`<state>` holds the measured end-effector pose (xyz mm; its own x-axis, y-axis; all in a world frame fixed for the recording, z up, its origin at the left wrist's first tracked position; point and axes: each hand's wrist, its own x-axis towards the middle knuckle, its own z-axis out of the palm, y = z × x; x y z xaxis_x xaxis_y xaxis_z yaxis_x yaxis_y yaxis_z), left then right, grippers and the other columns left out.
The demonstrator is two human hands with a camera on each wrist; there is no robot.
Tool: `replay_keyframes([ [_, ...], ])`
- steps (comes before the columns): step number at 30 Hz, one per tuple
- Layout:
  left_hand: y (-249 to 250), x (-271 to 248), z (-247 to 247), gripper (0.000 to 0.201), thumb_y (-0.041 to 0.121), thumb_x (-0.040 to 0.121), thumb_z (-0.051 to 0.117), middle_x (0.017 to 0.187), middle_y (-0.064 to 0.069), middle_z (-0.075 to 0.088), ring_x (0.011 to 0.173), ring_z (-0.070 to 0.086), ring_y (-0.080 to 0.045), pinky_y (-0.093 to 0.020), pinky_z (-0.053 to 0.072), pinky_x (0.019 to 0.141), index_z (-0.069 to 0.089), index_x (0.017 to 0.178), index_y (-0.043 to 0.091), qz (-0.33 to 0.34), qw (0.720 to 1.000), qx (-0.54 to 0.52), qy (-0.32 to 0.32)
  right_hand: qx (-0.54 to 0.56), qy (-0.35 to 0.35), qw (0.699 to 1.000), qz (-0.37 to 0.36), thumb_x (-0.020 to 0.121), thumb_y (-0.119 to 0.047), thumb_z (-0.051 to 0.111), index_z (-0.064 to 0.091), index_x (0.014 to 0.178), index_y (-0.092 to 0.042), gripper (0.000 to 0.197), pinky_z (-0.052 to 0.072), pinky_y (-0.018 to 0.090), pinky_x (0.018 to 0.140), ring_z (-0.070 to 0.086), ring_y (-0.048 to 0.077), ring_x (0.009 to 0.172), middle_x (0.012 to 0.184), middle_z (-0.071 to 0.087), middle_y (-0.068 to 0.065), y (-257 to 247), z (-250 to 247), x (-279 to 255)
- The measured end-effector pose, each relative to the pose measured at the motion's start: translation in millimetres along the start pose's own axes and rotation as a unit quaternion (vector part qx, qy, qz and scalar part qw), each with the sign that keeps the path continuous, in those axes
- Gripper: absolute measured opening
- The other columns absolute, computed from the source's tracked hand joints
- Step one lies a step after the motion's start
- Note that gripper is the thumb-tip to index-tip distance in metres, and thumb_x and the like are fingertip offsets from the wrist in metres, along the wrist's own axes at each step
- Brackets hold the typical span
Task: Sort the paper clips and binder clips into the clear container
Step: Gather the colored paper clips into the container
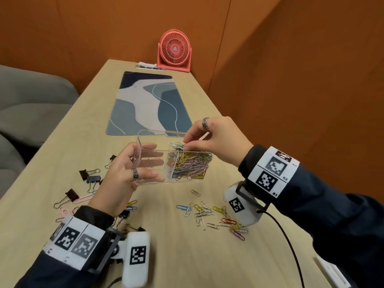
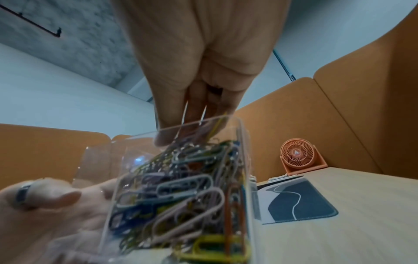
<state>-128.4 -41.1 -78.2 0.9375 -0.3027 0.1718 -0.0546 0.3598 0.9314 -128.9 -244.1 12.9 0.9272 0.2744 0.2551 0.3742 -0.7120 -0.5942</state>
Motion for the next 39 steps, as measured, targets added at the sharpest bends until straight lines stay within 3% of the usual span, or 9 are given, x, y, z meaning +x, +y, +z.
replay_keyframes([
  [6,1,-1,-2,0.063,0.014,0.041,0.072,0.097,-0.004,0.070,0.098,0.066,-0.026,-0.042,0.059,0.071,0.061,0.104,0.014,0.003,1.000,-0.006,0.003,-0.065,-0.009,0.997,-0.049,0.085,-0.025,0.065,0.072,0.101,-0.021,0.018,0.039,0.011,0.068,0.050,0.007,0.079,0.087,0.060,-0.004,0,4,-3],
  [9,0,0,-1,0.060,0.003,0.045,0.070,0.095,-0.002,0.070,0.098,0.065,-0.025,-0.042,0.059,0.071,0.060,0.104,0.013,0.001,1.000,-0.003,0.001,-0.110,-0.032,0.992,-0.055,0.086,-0.028,0.061,0.071,0.104,-0.024,0.021,0.039,0.024,0.077,0.049,0.015,0.090,0.096,0.059,0.003,2,1,-3],
  [16,-1,0,0,0.050,-0.002,0.055,0.060,0.097,-0.004,0.069,0.097,0.065,-0.025,-0.041,0.059,0.070,0.060,0.103,0.013,0.003,1.000,-0.007,0.008,-0.090,-0.016,0.995,-0.048,0.087,-0.032,0.060,0.069,0.104,-0.030,0.020,0.035,0.008,0.065,0.051,0.011,0.088,0.098,0.060,-0.003,13,-4,-6],
  [22,-1,1,-3,0.050,-0.003,0.056,0.059,0.097,-0.004,0.070,0.099,0.064,-0.029,-0.040,0.059,0.070,0.060,0.103,0.014,0.013,1.000,-0.013,0.024,-0.021,0.086,0.996,-0.001,0.090,-0.031,0.056,0.063,0.095,-0.026,0.010,0.043,0.014,0.068,0.055,0.001,0.076,0.087,0.061,-0.013,33,-19,-22],
  [25,-1,2,-4,0.050,-0.003,0.056,0.059,0.097,-0.003,0.070,0.101,0.064,-0.029,-0.039,0.059,0.070,0.060,0.104,0.014,0.018,0.999,-0.016,0.029,-0.054,-0.031,0.994,0.087,0.090,-0.033,0.056,0.063,0.096,-0.023,0.013,0.042,0.012,0.063,0.052,-0.002,0.067,0.082,0.061,-0.012,57,-25,-43],
  [27,0,2,-4,0.051,-0.002,0.056,0.060,0.098,-0.003,0.070,0.100,0.064,-0.029,-0.038,0.059,0.070,0.060,0.104,0.014,0.020,0.999,-0.018,0.029,-0.100,-0.193,0.962,0.167,0.088,-0.039,0.056,0.061,0.105,-0.025,0.022,0.041,0.008,0.061,0.051,-0.003,0.069,0.091,0.060,-0.010,71,-23,-60],
  [29,0,2,-4,0.054,-0.001,0.052,0.064,0.097,-0.003,0.070,0.100,0.065,-0.029,-0.037,0.059,0.069,0.060,0.104,0.015,0.020,0.999,-0.016,0.027,-0.110,-0.287,0.924,0.227,0.085,-0.044,0.059,0.058,0.109,-0.024,0.031,0.043,0.014,0.063,0.053,0.005,0.070,0.094,0.059,-0.009,83,-18,-75],
  [33,-1,2,-3,0.057,0.001,0.048,0.067,0.096,-0.001,0.071,0.100,0.065,-0.029,-0.036,0.059,0.068,0.061,0.103,0.016,0.021,0.999,-0.011,0.028,-0.056,-0.291,0.910,0.290,0.070,-0.042,0.077,0.056,0.100,-0.021,0.041,0.044,0.025,0.061,0.051,0.017,0.067,0.089,0.052,-0.004,95,-13,-96],
  [39,-1,2,-3,0.051,-0.002,0.055,0.059,0.097,-0.003,0.069,0.101,0.064,-0.030,-0.038,0.060,0.071,0.059,0.103,0.015,0.022,0.999,-0.009,0.031,-0.088,-0.296,0.921,0.237,0.058,-0.041,0.086,0.057,0.093,-0.026,0.047,0.042,0.017,0.064,0.049,0.003,0.067,0.082,0.053,-0.012,82,-2,-111],
])
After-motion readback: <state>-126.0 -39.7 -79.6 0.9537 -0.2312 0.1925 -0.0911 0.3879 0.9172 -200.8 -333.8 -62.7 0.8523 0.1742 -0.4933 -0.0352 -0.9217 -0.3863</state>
